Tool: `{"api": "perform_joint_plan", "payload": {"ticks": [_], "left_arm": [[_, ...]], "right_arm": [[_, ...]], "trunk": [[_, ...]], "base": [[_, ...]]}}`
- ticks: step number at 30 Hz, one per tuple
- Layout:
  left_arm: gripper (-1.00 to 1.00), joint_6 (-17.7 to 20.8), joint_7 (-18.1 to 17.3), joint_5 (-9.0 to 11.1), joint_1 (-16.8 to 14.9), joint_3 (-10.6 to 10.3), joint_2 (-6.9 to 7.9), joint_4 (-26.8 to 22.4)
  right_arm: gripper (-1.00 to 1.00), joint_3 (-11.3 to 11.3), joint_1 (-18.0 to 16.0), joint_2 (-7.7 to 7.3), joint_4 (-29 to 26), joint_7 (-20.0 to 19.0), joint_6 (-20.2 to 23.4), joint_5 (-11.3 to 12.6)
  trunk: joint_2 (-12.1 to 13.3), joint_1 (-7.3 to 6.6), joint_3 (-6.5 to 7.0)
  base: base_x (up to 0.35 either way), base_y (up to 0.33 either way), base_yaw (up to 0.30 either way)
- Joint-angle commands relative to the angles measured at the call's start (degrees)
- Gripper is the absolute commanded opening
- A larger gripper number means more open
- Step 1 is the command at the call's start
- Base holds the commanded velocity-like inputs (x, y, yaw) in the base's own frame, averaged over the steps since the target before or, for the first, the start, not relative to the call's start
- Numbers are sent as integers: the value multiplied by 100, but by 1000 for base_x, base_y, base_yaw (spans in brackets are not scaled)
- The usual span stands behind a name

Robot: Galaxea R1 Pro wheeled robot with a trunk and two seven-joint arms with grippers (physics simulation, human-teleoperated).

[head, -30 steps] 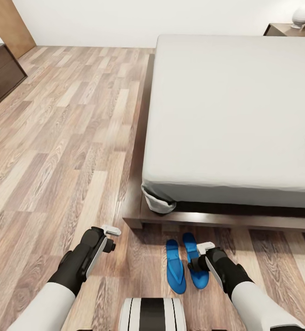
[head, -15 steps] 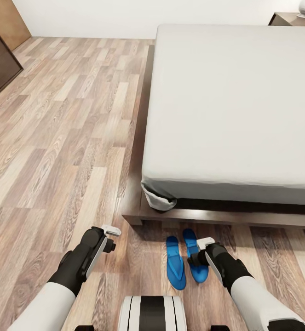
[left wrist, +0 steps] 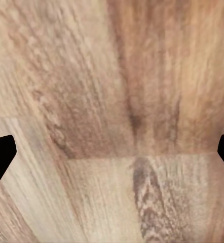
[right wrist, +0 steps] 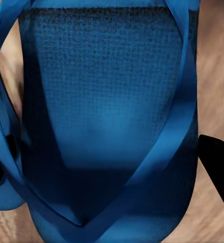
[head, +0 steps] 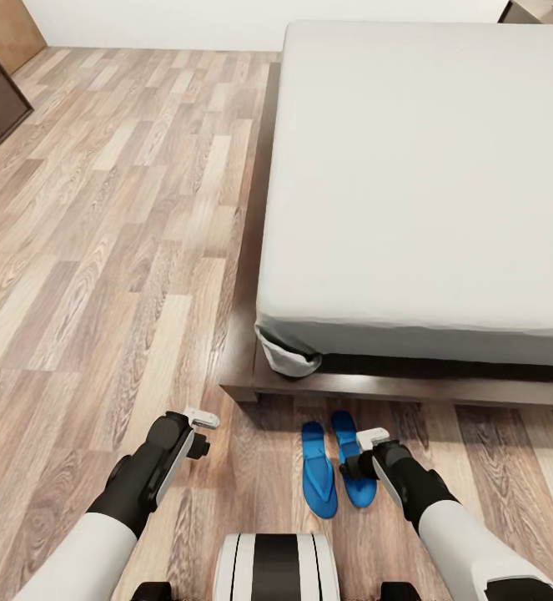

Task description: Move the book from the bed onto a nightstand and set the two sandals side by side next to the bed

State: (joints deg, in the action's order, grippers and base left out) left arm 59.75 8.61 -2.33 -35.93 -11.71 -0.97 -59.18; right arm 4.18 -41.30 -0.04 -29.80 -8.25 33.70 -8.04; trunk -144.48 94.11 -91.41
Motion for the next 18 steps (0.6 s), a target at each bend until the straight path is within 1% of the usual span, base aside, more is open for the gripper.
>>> {"api": "perform_joint_plan", "payload": {"ticks": [1,2,7,12,18], "left_arm": [[100,25,1,-22,-2,-7,0,-2],[100,25,1,-22,-2,-7,0,-1],[100,25,1,-23,-2,-7,0,-3],[100,25,1,-22,-2,-10,0,0],[100,25,1,-27,-2,-15,0,2]], "right_arm": [[-100,5,-1,4,-7,-37,17,-62],[-100,5,-1,6,-5,-37,13,-58],[-100,4,-1,11,-3,-36,1,-38],[-100,4,-6,-9,-7,-36,-3,-33],[-100,4,-10,-7,-9,-36,-5,-32]], "trunk": [[-3,1,-26],[-4,4,-48],[-4,4,-48],[-11,17,-159],[-11,17,-159]], "base": [[0,0,0],[0,0,0],[0,0,0],[0,0,0],[0,0,0]]}}
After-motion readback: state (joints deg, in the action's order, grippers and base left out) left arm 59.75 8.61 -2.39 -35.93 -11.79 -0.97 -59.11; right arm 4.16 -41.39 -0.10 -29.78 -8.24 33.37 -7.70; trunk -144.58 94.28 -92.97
